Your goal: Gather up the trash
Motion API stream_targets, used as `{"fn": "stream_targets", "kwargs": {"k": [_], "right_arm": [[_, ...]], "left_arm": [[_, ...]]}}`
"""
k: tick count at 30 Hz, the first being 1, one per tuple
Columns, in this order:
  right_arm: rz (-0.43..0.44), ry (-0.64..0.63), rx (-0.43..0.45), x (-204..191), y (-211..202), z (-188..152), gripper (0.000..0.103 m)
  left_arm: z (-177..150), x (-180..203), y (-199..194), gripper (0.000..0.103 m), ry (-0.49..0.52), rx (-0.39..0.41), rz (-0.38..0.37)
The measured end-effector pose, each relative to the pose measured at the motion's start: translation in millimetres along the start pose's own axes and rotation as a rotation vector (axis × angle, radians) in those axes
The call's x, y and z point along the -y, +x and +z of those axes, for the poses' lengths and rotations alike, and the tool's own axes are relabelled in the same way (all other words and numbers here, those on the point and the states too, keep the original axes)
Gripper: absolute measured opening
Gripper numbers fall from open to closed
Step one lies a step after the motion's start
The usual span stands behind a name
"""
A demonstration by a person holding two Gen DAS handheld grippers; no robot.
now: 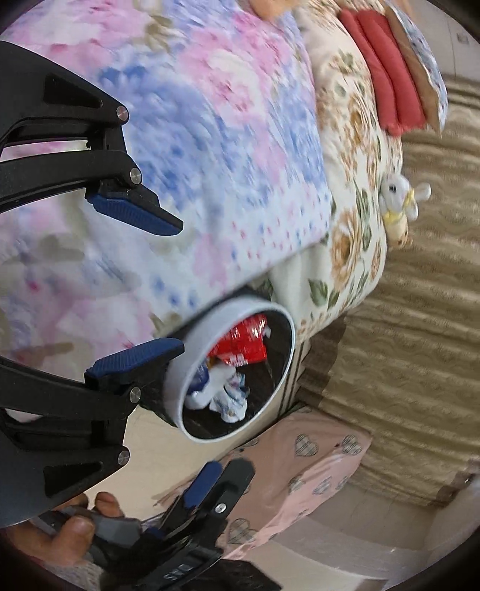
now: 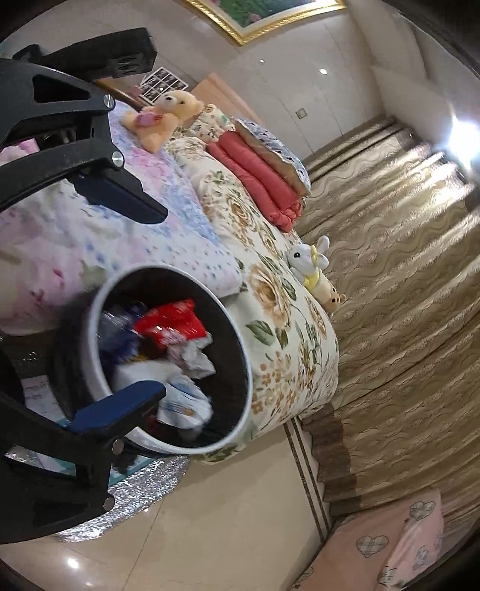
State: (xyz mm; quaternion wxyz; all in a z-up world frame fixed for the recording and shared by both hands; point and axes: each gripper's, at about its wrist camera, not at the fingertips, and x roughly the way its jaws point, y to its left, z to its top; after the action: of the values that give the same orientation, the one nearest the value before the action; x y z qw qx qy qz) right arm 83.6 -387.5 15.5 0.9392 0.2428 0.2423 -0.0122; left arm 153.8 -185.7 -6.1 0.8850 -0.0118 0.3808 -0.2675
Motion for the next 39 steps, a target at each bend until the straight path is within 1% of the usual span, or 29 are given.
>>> {"fn": "stream_targets", "kwargs": {"k": [1, 4, 10, 15, 17, 19, 20, 22, 25, 27, 29, 37, 39], "right_arm": [[0.000, -0.010, 0.003, -4.5, -1.4, -3.2, 0.096], [-0.017, -0.060, 0.009, -22.1, -7.0, -18.7, 0.100], [-0.044, -0.142, 0.014, -47.9, -15.0, -53.0, 0.101], [-0.053, -0.204, 0.044, -67.2, -26.2, -69.9, 0.101], [-0.055, -0.242, 0.078, -77.9, -34.1, -72.3, 0.101], [-0.056, -0.267, 0.112, -85.6, -41.0, -72.7, 0.103], [-0.061, -0.290, 0.147, -91.1, -47.0, -72.9, 0.103], [-0.065, -0.318, 0.193, -96.6, -52.6, -75.4, 0.103], [-0.073, -0.339, 0.247, -100.9, -57.7, -80.4, 0.103], [-0.079, -0.347, 0.261, -100.4, -56.1, -82.7, 0.103], [-0.080, -0.350, 0.262, -100.5, -53.6, -83.9, 0.103], [-0.074, -0.359, 0.256, -103.0, -51.1, -89.4, 0.103], [-0.074, -0.365, 0.254, -104.9, -50.5, -90.2, 0.103]], "left_arm": [[-4.8, -5.4, -6.7, 0.060, -0.007, 0.011, 0.012], [-16.9, -19.3, -24.6, 0.065, -0.026, 0.047, 0.040], [-44.4, -42.2, -63.5, 0.071, -0.059, 0.132, 0.092], [-58.9, -42.7, -94.8, 0.076, -0.040, 0.223, 0.137], [-63.3, -42.0, -108.7, 0.081, -0.032, 0.271, 0.155], [-68.6, -41.8, -124.2, 0.092, -0.028, 0.329, 0.185], [-70.4, -42.3, -130.5, 0.094, -0.026, 0.353, 0.193], [-74.8, -42.4, -143.1, 0.100, -0.020, 0.406, 0.228], [-81.1, -44.5, -153.6, 0.103, -0.016, 0.458, 0.271], [-85.2, -46.2, -156.6, 0.103, -0.010, 0.478, 0.293], [-88.8, -47.9, -156.1, 0.103, -0.007, 0.481, 0.318], [-98.9, -52.3, -153.3, 0.103, -0.014, 0.473, 0.359], [-99.9, -52.7, -154.0, 0.103, -0.017, 0.473, 0.359]]}}
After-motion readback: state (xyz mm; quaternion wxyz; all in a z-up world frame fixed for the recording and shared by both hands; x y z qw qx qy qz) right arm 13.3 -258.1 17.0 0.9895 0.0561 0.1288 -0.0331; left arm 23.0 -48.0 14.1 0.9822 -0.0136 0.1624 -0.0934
